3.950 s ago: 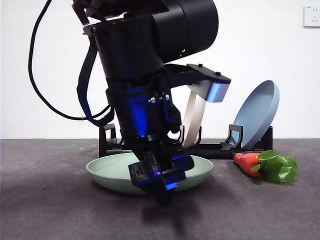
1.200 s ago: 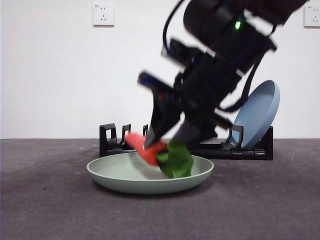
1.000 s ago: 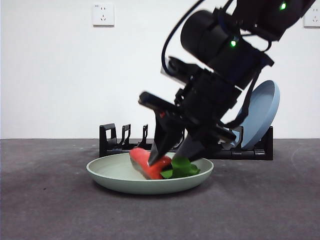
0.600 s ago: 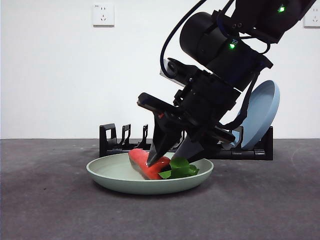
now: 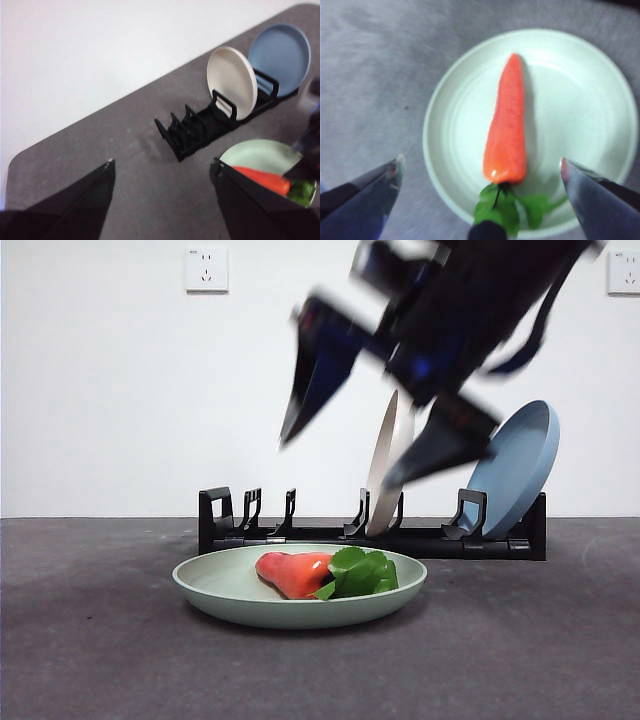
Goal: Take the green plate from the plate rack,put the plate on the table,take the carrot from the table,put the carrot in the plate
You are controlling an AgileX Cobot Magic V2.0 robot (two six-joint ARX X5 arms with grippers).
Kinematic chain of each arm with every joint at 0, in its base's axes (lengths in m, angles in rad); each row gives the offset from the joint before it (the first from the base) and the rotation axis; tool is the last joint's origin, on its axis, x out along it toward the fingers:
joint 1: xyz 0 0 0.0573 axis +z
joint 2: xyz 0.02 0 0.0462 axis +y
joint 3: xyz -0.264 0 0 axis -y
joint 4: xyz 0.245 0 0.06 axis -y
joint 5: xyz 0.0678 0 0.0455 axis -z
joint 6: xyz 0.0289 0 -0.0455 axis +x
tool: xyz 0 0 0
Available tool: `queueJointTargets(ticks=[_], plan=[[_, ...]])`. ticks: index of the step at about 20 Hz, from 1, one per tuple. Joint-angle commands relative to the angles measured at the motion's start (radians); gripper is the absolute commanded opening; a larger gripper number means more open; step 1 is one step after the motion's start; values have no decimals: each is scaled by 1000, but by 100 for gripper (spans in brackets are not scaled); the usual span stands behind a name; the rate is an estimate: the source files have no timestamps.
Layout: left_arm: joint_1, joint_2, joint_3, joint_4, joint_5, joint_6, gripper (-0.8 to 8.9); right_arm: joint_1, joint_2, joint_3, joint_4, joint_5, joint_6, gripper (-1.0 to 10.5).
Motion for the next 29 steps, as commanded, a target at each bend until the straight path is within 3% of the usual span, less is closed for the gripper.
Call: queueJointTargets(ticks=[1, 8, 11, 16, 17, 21, 22, 29], plan=[[-1, 0, 0, -36, 0, -14, 319, 2, -122, -2, -100, 2, -4, 584], [-1, 0, 0, -147, 29, -81, 313, 2, -486, -2, -469, 6, -11, 561], [-1, 0, 0, -192, 66, -120, 313, 2, -627, -2, -600, 46, -10, 550], [-1, 0, 0, -248, 142, -157, 304, 2, -829, -2, -767, 106, 3, 373], [-1, 0, 0, -258, 172, -166, 268, 2, -862, -2, -788, 104, 2, 322], [-1, 0, 0, -261, 288, -178, -22, 2, -947, -2, -847, 102, 2, 26], [-1, 0, 0, -261, 307, -178, -8, 2, -956, -2, -858, 98, 2, -24], [-1, 0, 0, -261, 352, -178, -3, 2, -962, -2, -882, 103, 2, 3]])
